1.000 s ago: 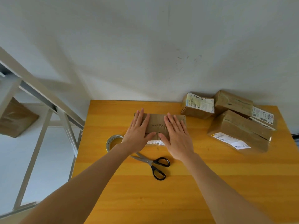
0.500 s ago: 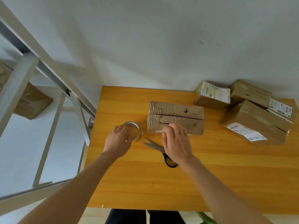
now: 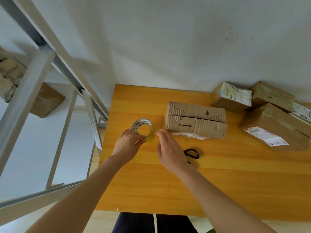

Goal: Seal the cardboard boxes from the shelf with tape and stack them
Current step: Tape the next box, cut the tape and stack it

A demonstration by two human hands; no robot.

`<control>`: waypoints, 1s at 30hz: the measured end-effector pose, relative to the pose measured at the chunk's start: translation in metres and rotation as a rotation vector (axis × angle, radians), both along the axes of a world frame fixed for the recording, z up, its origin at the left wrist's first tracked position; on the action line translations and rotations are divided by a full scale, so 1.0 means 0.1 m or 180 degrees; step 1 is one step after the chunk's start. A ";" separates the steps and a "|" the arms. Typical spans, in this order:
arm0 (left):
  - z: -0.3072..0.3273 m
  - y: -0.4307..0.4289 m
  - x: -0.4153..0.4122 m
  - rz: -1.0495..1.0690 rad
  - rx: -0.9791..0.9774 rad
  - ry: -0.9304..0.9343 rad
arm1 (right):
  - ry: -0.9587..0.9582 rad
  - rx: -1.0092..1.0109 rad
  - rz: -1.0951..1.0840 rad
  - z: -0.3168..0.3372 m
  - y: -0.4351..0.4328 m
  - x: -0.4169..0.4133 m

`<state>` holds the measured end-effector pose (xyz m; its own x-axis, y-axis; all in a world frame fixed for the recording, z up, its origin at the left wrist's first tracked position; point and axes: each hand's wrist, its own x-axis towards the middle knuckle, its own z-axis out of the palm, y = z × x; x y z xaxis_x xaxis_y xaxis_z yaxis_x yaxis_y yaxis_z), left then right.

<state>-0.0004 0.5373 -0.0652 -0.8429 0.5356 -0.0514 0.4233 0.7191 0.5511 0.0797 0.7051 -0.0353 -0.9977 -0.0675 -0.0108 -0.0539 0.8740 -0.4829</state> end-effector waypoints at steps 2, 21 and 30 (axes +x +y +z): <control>0.09 -0.10 -0.01 -0.0056 0.0156 0.0054 | 0.0103 -0.0150 -0.0078 0.08 -0.09 -0.09; 0.95 -0.08 -0.33 -0.0480 0.0801 0.0378 | 0.0840 -0.1022 -0.1171 0.72 -0.04 -0.51; 1.10 0.04 -0.54 -0.0140 0.0652 -0.0492 | 0.0402 -0.1961 -0.1761 1.00 0.15 -0.62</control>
<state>-0.0541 0.5414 0.0449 -0.8091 0.5841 -0.0645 0.3511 0.5686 0.7439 0.0175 0.7206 0.0647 -0.8798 0.4749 -0.0184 0.2195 0.3718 -0.9020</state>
